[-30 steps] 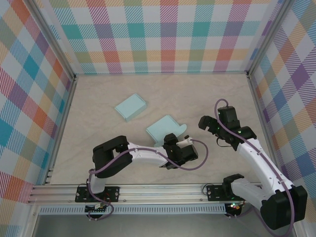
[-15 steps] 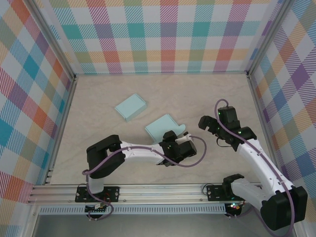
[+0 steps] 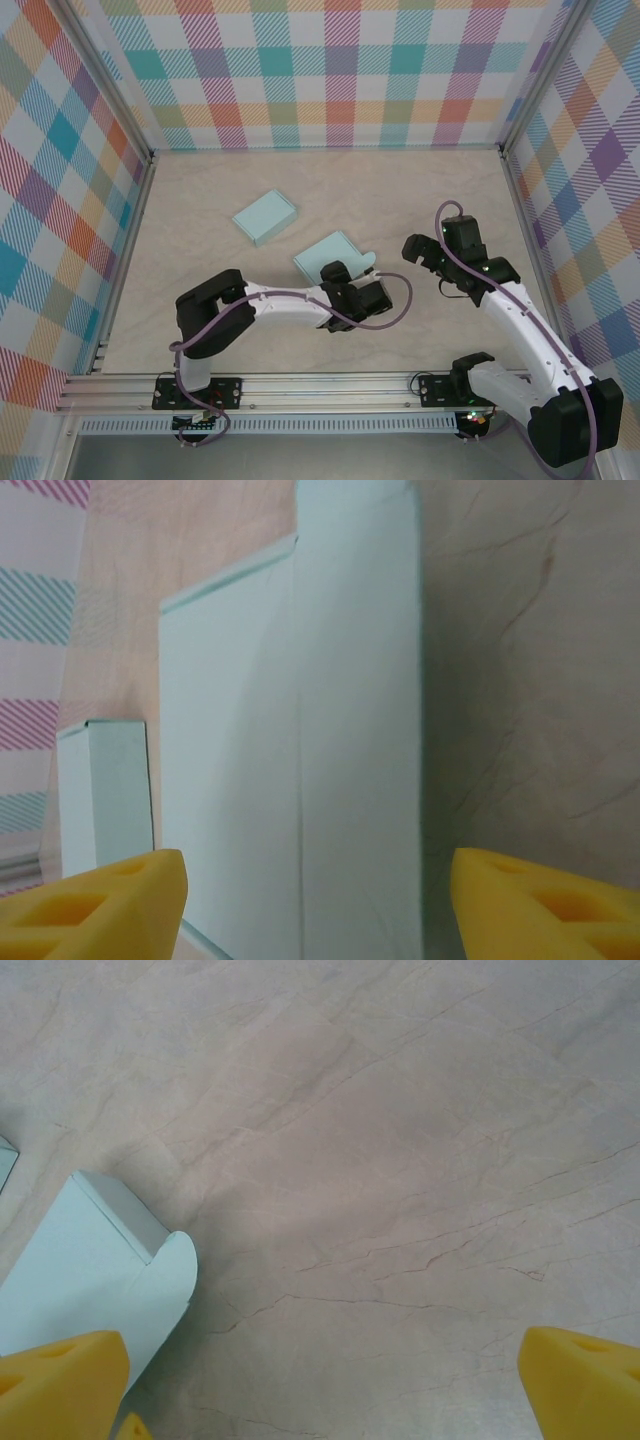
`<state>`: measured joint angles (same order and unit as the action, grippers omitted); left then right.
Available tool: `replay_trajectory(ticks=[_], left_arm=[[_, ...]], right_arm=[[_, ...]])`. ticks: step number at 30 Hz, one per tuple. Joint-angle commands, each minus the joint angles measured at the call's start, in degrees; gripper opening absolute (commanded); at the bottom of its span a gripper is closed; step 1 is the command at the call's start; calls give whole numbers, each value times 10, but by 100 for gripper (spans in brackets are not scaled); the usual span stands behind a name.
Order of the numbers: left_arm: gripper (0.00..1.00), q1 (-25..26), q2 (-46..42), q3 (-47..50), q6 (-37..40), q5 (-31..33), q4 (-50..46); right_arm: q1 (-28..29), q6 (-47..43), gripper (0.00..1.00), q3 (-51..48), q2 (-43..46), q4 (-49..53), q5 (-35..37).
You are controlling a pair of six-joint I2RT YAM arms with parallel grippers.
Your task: Fold the paper box
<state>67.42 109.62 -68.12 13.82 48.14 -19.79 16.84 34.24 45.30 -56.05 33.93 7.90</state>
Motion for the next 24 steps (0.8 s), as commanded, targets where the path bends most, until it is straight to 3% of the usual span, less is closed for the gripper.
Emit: replay_trajectory(ticks=[1, 8, 15, 24], left_arm=[[69, -14, 8, 0, -7, 27, -9], [59, -16, 26, 0, 10, 56, 12], [34, -18, 39, 12, 33, 83, 55], [26, -30, 54, 22, 74, 112, 109]], right_arm=[[-4, -5, 100, -2, 10, -5, -4], [-5, -5, 100, 4, 5, -8, -9], [-5, -8, 100, 9, 3, -7, -9], [-5, -14, 100, 9, 9, -1, -4]])
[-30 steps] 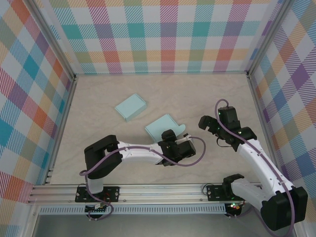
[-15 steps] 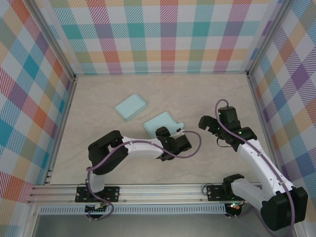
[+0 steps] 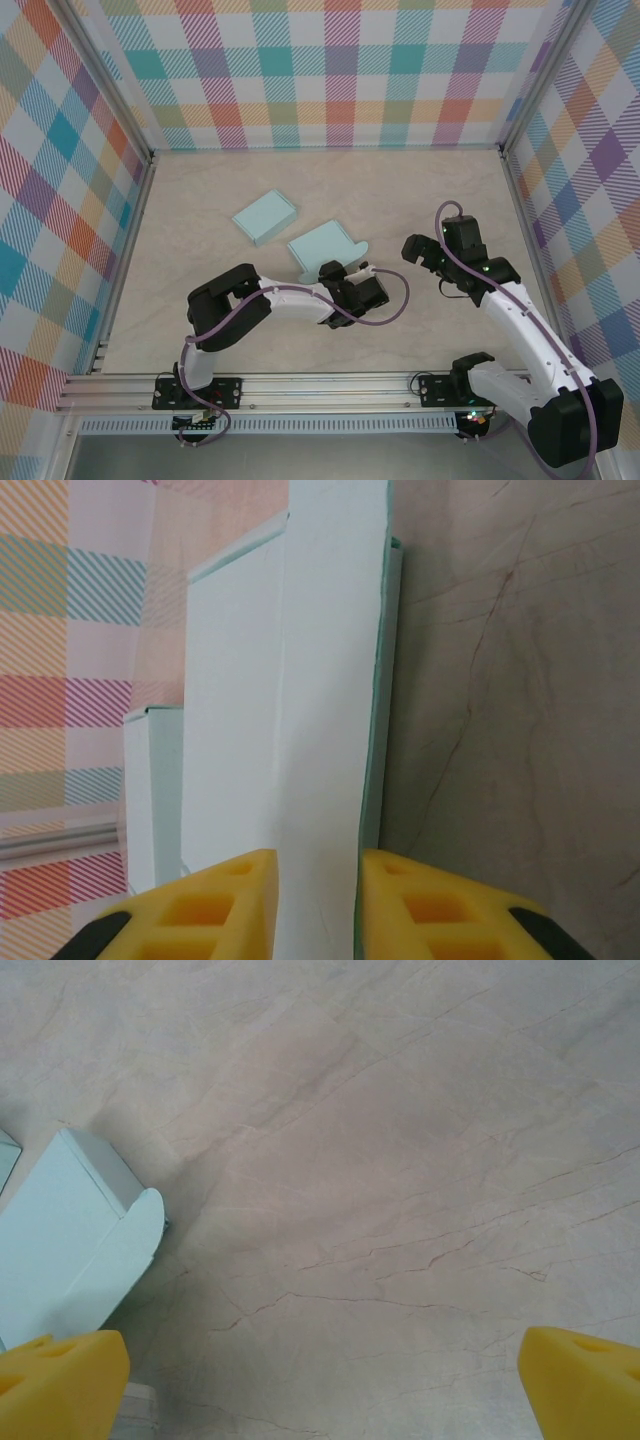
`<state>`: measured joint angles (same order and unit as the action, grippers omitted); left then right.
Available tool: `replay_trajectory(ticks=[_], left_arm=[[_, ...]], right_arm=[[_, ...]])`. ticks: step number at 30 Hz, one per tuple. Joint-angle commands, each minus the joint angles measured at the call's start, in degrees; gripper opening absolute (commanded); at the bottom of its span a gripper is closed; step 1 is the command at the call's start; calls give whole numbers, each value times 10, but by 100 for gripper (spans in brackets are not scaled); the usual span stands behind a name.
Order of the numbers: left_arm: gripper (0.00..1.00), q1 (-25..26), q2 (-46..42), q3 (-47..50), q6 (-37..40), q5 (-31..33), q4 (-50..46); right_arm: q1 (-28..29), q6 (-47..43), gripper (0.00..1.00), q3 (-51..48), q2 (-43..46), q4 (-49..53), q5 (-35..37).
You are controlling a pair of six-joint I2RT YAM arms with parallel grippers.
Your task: Fold the paper box
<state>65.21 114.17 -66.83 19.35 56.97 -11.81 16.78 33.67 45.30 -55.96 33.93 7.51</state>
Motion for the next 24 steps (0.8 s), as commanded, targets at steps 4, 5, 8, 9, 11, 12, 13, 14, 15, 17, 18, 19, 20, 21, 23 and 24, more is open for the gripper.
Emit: replay_trajectory(ticks=[4, 5, 8, 9, 11, 12, 13, 14, 15, 17, 18, 19, 20, 21, 23, 24], left_arm=[[12, -15, 8, 14, 26, 24, 43], [7, -15, 9, 15, 29, 25, 46], [1, -17, 6, 17, 38, 28, 52], [0, -18, 6, 18, 41, 31, 56], [0, -19, 1, 18, 45, 32, 59], [0, -20, -3, 19, 45, 28, 58], [0, -20, -8, 20, 46, 25, 59], [0, -21, -11, 22, 46, 22, 61], [0, -21, -14, 24, 46, 20, 62], [0, -21, -18, 26, 47, 19, 62], [0, -21, -21, 26, 47, 20, 60], [0, -20, -25, 26, 47, 21, 57], [0, -20, -30, 24, 46, 21, 56], [0, -18, -38, 23, 46, 20, 51], [0, -14, -58, 20, 42, 13, 42], [0, -12, -70, 17, 40, 5, 34]], right_arm=[[-5, -9, 100, 7, 12, -1, 2], [-5, -10, 100, 7, 13, 0, 3], [-4, -11, 100, 7, 17, 1, 8], [-4, -12, 100, 7, 19, 2, 9], [-4, -13, 100, 8, 21, 3, 9], [-5, -14, 100, 8, 23, 5, 11], [-4, -14, 100, 9, 24, 6, 12], [-4, -15, 100, 9, 25, 7, 13], [-5, -16, 100, 9, 27, 7, 15], [-5, -16, 100, 9, 29, 7, 16], [-4, -17, 100, 9, 30, 8, 17], [-4, -17, 100, 9, 31, 9, 18], [-5, -18, 100, 10, 31, 10, 19], [-5, -19, 100, 12, 32, 10, 19], [-4, -22, 100, 13, 32, 11, 18], [-5, -24, 100, 14, 31, 11, 18]])
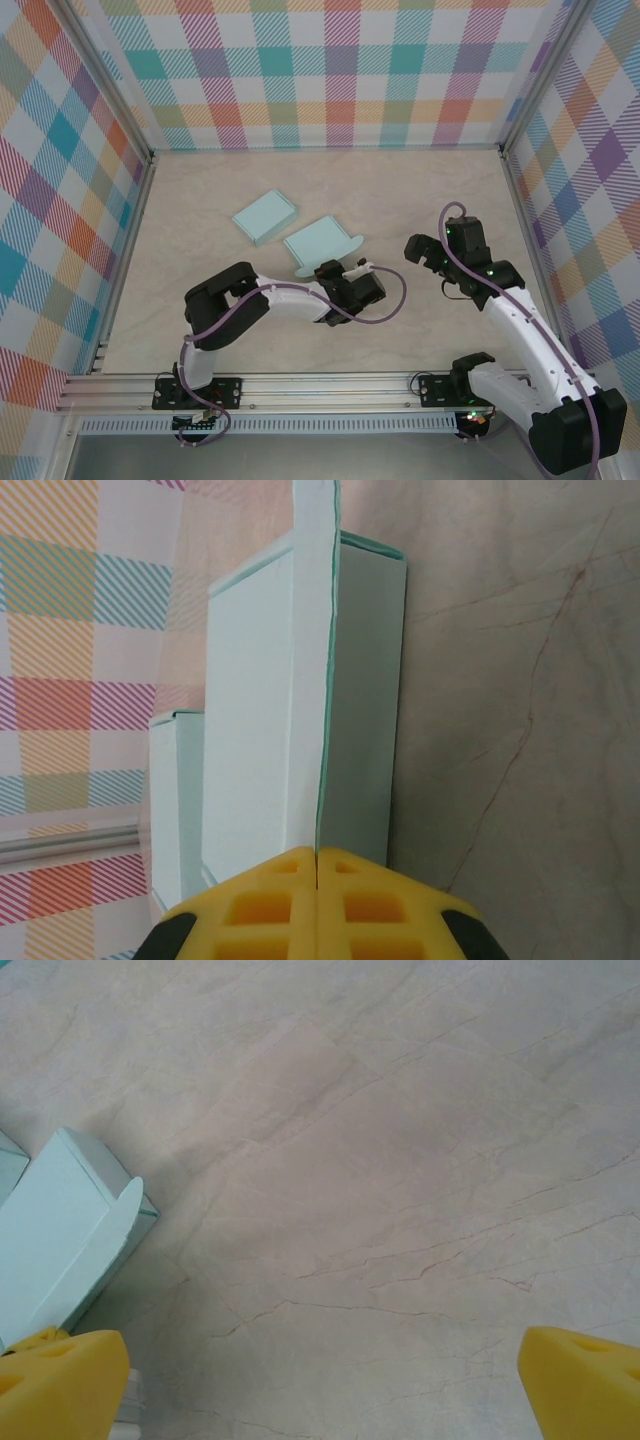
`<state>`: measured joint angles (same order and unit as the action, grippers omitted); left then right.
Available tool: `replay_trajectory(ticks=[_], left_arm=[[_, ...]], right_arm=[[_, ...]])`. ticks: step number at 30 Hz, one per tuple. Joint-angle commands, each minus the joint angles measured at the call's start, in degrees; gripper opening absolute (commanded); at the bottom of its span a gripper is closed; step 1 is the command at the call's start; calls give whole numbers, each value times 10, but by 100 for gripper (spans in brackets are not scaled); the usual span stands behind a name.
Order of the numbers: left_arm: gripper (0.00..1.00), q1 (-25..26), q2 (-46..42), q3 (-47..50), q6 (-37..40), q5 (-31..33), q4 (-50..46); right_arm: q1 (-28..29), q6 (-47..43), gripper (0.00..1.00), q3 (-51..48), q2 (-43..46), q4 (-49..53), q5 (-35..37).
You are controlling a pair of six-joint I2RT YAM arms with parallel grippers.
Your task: Fold the paper box
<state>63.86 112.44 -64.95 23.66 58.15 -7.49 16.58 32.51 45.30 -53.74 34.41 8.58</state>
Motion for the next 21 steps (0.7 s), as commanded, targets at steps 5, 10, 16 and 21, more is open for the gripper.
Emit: replay_trajectory(ticks=[5, 10, 16, 21], left_arm=[[0, 10, -124, -20, -24, -80, -72], [0, 9, -189, -37, -34, -197, -149], [0, -15, -228, -72, -14, -361, -237], [0, -68, -236, -96, 26, -505, -291]], right_arm=[[-3, -10, 100, 22, 8, 18, 9], [-3, -20, 100, 39, 9, 31, -21], [-3, -40, 100, 73, 9, 49, -104], [-2, -54, 99, 98, 13, 69, -154]])
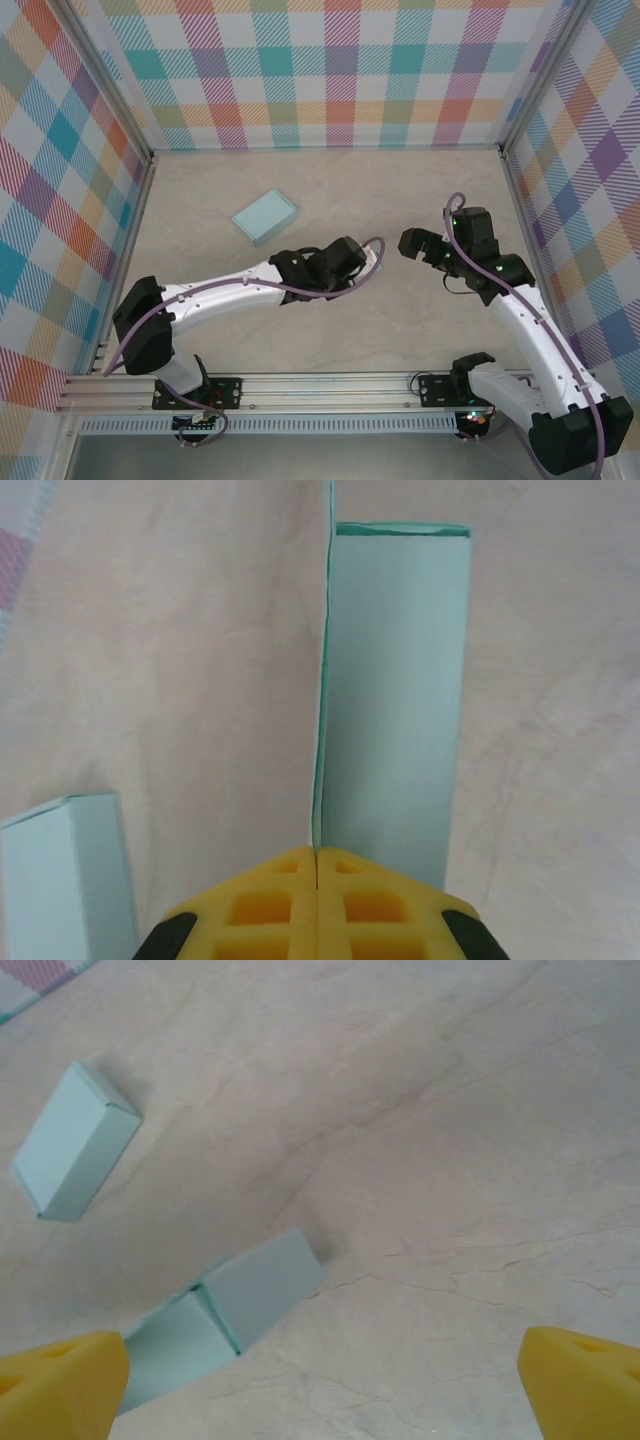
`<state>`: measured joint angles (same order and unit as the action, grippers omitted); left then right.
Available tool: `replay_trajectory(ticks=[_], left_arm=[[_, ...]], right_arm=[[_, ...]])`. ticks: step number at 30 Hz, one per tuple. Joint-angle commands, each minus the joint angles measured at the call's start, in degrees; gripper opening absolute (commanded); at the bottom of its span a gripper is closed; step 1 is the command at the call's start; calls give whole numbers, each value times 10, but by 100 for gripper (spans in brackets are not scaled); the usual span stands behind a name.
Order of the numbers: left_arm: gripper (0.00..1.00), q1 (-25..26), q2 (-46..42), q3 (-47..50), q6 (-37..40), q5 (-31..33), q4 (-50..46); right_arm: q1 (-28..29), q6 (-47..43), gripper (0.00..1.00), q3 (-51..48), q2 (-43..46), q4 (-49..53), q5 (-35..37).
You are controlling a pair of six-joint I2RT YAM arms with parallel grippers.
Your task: Fold the paper box
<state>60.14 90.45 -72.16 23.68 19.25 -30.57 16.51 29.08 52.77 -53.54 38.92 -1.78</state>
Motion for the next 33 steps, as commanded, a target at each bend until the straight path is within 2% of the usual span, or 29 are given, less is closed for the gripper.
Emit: replay_trajectory(ticks=[1, 4, 6, 10, 13, 18, 21, 26, 31, 33], left_arm=[[0, -48, -13, -32, 33, -156, -78], [0, -92, 5, -59, 61, -255, -123], [0, -109, 24, -76, 80, -286, -146], [0, -130, 64, -103, 109, -303, -166], [0, -148, 100, -135, 140, -323, -195], [0, -155, 153, -188, 159, -300, -232], [14, -156, 170, -214, 152, -300, -247], [19, -161, 172, -227, 143, -292, -228], [33, -163, 179, -246, 138, -272, -227], [45, -163, 176, -249, 134, -260, -225]], right_arm=[[-2, -21, 98, 28, 12, 26, -62], [-2, -32, 91, 38, 9, 26, -101], [-2, -40, 85, 40, 2, 25, -117], [-2, -62, 74, 33, -23, 14, -134], [-3, -92, 72, 22, -44, -21, -170], [-2, -154, 72, 8, -84, -65, -205], [-2, -172, 72, -2, -102, -83, -210], [-2, -179, 73, -9, -120, -107, -195], [-2, -195, 73, 6, -152, -111, -193], [-2, -205, 73, 9, -163, -109, -197]])
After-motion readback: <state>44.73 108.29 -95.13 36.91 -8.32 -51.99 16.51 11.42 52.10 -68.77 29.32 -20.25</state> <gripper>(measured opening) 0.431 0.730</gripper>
